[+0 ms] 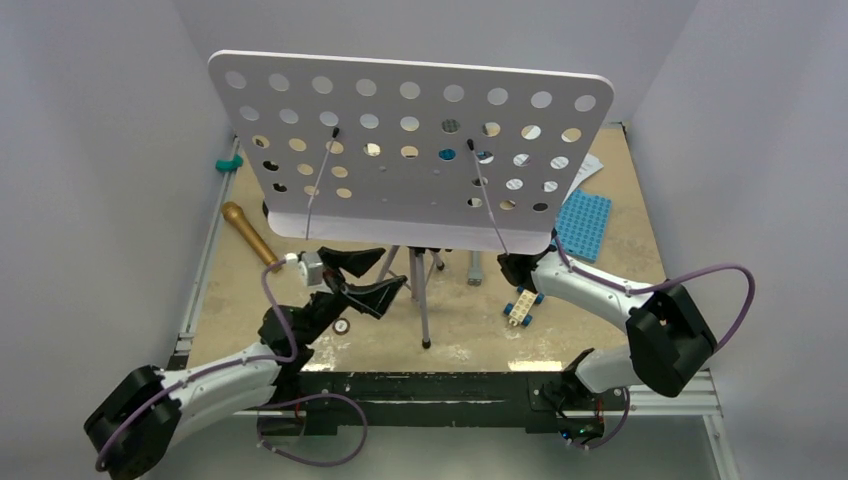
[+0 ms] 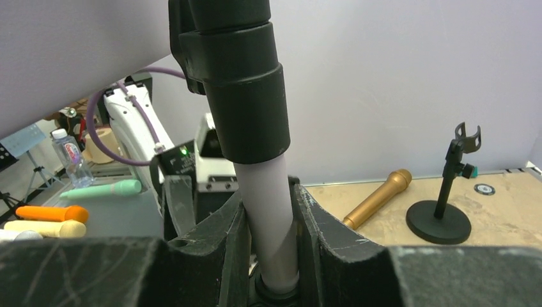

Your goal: Pack up the instrument practice props

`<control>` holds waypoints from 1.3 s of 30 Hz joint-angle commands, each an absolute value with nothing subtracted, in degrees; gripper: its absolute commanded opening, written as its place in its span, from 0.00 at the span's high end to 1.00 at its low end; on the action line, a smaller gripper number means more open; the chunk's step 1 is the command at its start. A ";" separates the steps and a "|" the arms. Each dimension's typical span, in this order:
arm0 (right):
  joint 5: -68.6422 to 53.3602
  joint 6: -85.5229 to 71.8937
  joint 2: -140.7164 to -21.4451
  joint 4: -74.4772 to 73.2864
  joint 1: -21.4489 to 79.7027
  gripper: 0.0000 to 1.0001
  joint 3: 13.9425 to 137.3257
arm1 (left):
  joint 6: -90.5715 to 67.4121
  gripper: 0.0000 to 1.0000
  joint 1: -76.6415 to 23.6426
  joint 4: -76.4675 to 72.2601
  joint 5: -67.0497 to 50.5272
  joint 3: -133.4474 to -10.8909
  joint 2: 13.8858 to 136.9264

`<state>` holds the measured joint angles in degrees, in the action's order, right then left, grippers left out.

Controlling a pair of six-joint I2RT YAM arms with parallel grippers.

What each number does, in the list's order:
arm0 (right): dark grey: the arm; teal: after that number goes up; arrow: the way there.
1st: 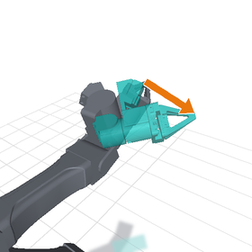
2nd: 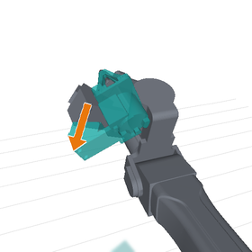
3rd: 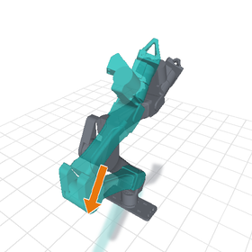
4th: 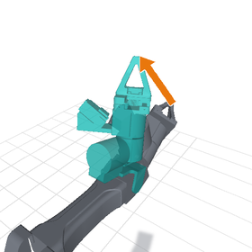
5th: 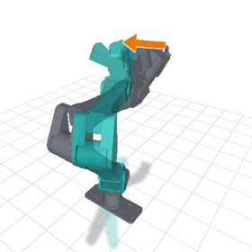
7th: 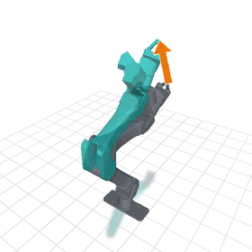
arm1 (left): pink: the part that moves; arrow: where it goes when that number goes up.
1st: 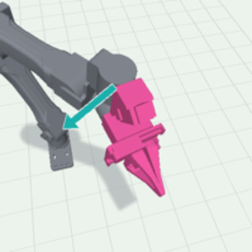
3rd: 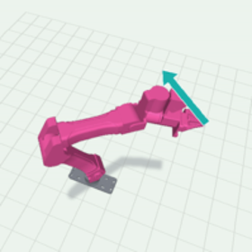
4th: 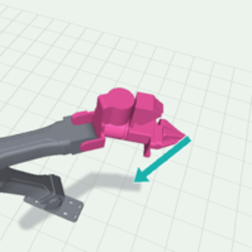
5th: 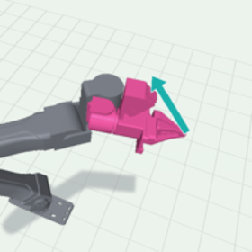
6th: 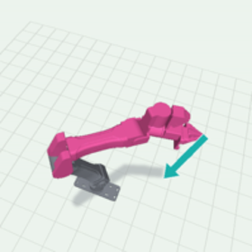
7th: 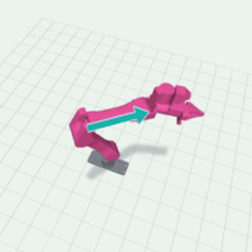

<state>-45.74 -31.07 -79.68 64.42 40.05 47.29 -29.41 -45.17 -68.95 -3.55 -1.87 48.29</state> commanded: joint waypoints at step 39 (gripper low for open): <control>-44.43 -22.94 -75.92 32.67 41.75 1.00 51.56 | -20.56 0.55 -45.70 -77.58 -10.58 -11.55 71.93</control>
